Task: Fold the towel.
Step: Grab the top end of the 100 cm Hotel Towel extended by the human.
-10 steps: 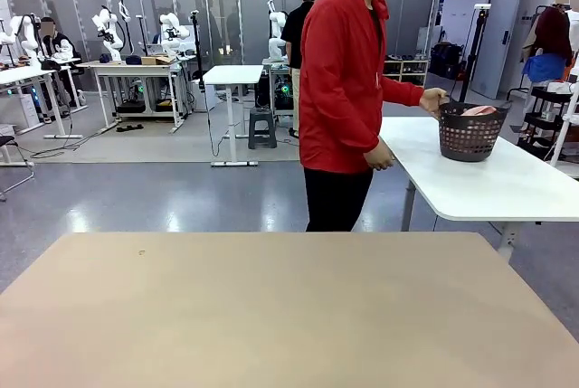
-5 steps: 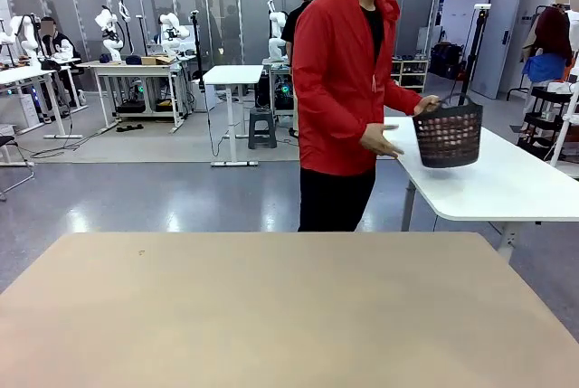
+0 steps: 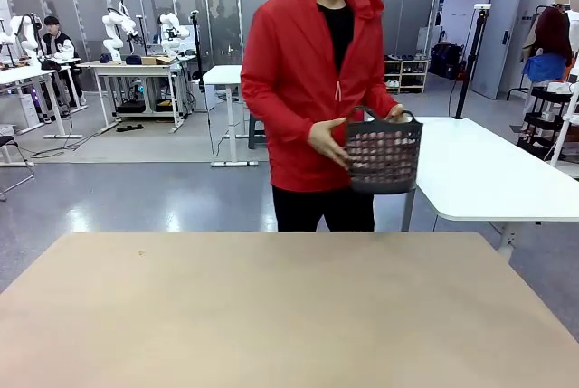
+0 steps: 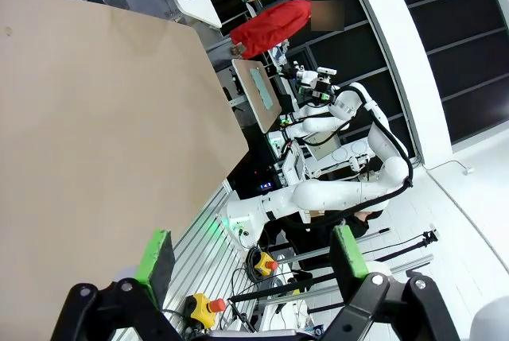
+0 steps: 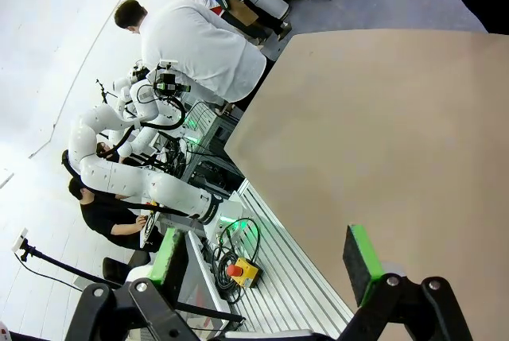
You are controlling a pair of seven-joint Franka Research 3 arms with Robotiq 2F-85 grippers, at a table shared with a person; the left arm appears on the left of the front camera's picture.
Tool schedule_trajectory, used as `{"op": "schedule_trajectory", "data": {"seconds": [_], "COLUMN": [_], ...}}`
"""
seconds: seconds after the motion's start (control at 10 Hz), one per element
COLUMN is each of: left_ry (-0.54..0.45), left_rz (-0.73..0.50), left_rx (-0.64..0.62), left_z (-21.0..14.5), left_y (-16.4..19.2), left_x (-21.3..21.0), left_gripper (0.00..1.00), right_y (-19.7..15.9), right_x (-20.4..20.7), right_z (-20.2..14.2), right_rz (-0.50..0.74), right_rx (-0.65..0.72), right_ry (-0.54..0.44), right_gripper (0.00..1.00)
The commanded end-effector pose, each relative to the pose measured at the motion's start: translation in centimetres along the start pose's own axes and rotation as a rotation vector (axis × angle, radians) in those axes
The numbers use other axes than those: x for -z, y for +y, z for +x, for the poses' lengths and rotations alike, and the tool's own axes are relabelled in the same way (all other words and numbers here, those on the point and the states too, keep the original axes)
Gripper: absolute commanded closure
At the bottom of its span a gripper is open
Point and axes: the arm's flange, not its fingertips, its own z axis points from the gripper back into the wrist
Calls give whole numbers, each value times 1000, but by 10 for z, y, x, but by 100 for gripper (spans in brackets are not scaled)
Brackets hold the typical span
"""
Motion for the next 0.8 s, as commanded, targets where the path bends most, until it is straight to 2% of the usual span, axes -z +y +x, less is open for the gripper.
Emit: {"op": "schedule_trajectory", "data": {"seconds": [0.0,0.7], "left_ry": [5,5], "left_rz": [-15,-15], "left_rx": [17,17], "left_z": [-1,-1], "left_y": [-3,-3], "left_x": [-1,-1], "left_gripper": [0,0], "right_y": [1,1], "right_x": [0,0], "right_z": [0,0], "right_rz": [15,15], "right_rx": [-17,-17], "right_ry": [-12,-12], "right_gripper": [0,0]}}
